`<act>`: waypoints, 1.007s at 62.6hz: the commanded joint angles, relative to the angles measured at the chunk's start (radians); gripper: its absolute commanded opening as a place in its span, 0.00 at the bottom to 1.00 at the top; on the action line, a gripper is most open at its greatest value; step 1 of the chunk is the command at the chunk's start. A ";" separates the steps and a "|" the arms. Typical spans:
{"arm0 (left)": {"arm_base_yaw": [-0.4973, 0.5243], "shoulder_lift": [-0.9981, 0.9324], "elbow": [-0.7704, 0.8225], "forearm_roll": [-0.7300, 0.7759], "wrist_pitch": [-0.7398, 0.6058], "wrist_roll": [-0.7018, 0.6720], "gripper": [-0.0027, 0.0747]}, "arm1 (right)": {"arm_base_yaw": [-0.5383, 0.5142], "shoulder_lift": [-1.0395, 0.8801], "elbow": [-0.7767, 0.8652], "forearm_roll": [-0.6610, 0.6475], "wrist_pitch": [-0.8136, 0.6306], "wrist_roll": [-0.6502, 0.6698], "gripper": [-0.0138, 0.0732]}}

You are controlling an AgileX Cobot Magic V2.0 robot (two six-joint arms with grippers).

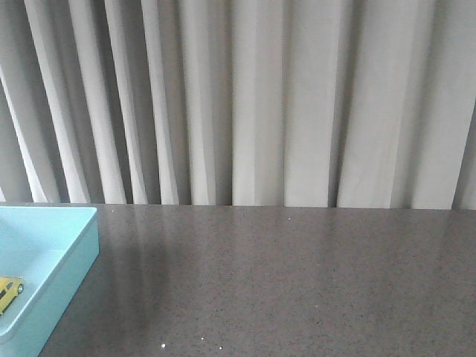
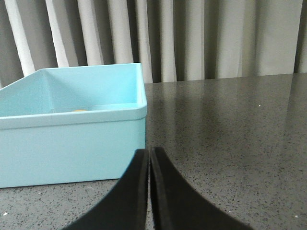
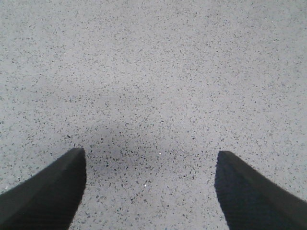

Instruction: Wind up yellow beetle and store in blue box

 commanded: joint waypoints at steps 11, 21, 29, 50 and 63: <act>-0.006 -0.015 -0.008 -0.009 -0.071 -0.010 0.03 | 0.002 -0.001 -0.022 -0.010 -0.049 0.001 0.78; -0.006 -0.015 -0.008 -0.009 -0.071 -0.010 0.03 | 0.010 -0.110 0.075 -0.042 -0.157 0.002 0.78; -0.006 -0.015 -0.008 -0.009 -0.071 -0.010 0.03 | 0.010 -0.253 0.211 -0.044 -0.343 0.035 0.76; -0.006 -0.015 -0.008 -0.009 -0.071 -0.010 0.03 | 0.010 -0.615 0.562 -0.036 -0.701 0.059 0.45; -0.006 -0.015 -0.008 -0.009 -0.071 -0.010 0.03 | 0.010 -0.682 0.712 -0.013 -0.868 0.059 0.27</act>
